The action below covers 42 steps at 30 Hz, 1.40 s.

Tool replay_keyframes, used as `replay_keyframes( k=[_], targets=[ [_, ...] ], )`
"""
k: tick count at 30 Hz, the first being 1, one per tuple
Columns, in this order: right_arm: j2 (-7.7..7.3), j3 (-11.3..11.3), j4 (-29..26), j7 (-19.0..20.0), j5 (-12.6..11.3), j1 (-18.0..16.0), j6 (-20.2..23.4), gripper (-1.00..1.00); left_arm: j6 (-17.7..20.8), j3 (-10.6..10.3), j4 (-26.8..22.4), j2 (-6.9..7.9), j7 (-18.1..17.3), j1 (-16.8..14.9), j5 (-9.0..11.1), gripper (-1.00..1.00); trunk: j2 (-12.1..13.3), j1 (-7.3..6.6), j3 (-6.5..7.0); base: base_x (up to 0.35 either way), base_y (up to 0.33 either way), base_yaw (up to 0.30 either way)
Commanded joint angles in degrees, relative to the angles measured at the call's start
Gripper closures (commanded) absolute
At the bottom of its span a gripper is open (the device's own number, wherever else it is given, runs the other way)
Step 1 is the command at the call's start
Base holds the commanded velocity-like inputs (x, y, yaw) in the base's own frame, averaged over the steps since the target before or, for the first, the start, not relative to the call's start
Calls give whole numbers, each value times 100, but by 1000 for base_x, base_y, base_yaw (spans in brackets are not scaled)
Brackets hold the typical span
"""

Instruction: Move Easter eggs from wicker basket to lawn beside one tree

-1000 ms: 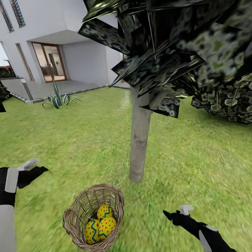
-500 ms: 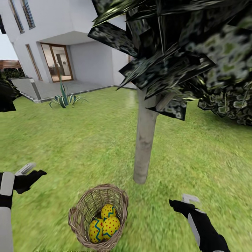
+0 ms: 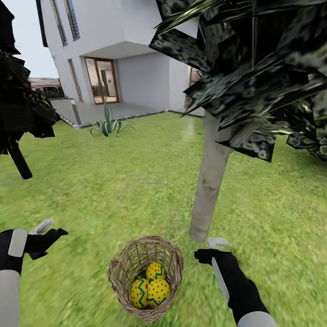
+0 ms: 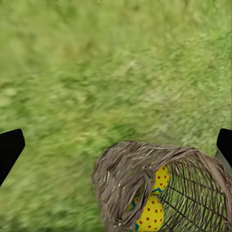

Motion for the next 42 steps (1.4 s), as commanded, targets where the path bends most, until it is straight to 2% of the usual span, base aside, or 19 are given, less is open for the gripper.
replay_keyframes(
  k=[1,3,5,9,10,11,12,15,18,23,26,33,42],
  targets=[
    [35,94,-9,-150,33,-14,46,-100,18,8,-2,1,54,-7,59,-100,-3,-1,-9,0,0,300],
    [77,277,-10,-293,30,-23,58,-100,15,4,-1,3,55,-6,57,-100,-3,-1,-14,0,0,300],
    [105,552,-3,-385,23,-30,66,-100,13,1,0,4,54,-7,55,-100,-3,-1,-20,0,0,300],
    [132,1089,6,-444,18,-48,188,-100,6,-2,0,5,54,-6,54,-100,-3,-1,-32,0,0,300],
    [136,1147,6,-445,18,-63,247,-100,6,-2,0,5,52,-6,54,-100,-3,-1,-35,0,0,300],
    [149,1247,7,-448,18,-115,413,-100,5,-3,0,3,49,-8,54,-100,-3,-1,-38,0,0,299],
    [196,1383,19,-438,6,-299,1043,-100,4,-2,0,-1,46,-9,54,-100,-3,-1,-42,0,0,298],
    [254,1445,23,-423,8,-419,1546,-100,6,-1,0,-3,45,-6,54,-100,-3,-1,-51,0,0,298],
    [295,1515,24,-413,-7,-538,1716,-100,10,6,0,-3,45,-7,60,-100,-3,-1,-60,0,0,298],
    [298,1729,181,-421,-612,-714,1766,-100,10,2,6,-5,56,-7,61,-100,-3,-1,-76,0,0,297],
    [296,1973,244,-426,-775,-830,1768,-100,12,4,3,-11,67,-5,60,-100,-3,-1,-85,0,0,296],
    [262,2025,253,-410,-800,-852,1740,-100,5,25,-2,-44,62,-7,67,-100,-3,-1,-90,0,0,94],
    [261,2022,253,-400,-800,-852,1710,-100,5,24,9,-197,62,-5,70,-100,-364,197,-251,0,0,3]
  ],
)
